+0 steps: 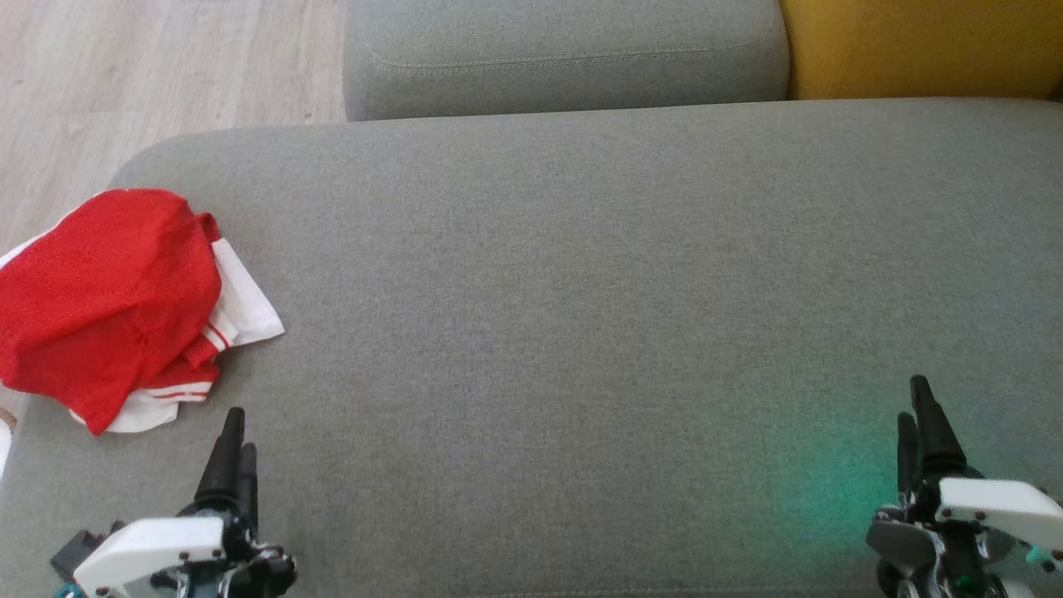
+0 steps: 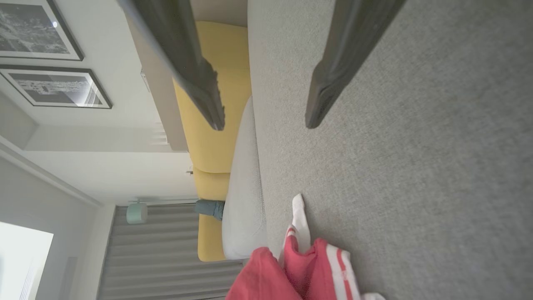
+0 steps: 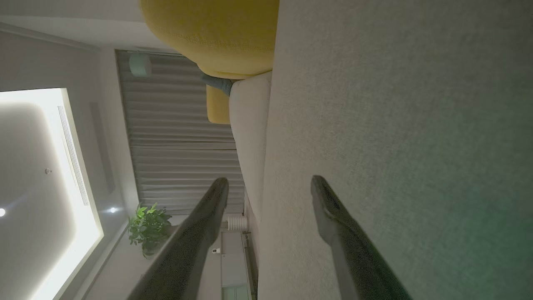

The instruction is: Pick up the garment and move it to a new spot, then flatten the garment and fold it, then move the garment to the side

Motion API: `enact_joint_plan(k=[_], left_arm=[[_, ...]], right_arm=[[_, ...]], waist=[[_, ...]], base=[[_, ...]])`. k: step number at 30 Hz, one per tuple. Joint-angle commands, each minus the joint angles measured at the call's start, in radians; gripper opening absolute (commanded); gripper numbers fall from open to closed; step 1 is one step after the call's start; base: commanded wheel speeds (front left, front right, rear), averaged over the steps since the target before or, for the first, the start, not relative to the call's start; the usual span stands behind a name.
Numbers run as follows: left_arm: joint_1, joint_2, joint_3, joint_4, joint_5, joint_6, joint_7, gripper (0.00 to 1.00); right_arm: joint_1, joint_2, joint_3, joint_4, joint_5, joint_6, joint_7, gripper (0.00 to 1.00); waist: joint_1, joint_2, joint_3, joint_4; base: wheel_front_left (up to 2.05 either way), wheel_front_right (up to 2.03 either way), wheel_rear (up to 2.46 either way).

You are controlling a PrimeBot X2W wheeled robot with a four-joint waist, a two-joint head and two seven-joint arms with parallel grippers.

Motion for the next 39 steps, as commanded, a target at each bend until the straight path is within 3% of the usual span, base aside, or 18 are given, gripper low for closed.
enact_joint_plan(k=[1,39], left_arm=[[-0.057,0.01,-0.001,-0.035,0.033,-0.001,-0.009,1.0],[-0.102,0.017,-0.093,0.001,0.559,0.103,-0.117,1.0]], right_arm=[[-0.06,-0.024,0.011,-0.029,-0.029,0.0,-0.013,1.0],[-0.129,-0.049,0.118,0.046,-0.529,0.0,-0.122,1.0]], waist=[[0.0,0.0,0.001,0.0],[0.0,0.0,0.008,0.006]], base=[[0.0,0.0,0.0],[0.0,0.0,0.0]])
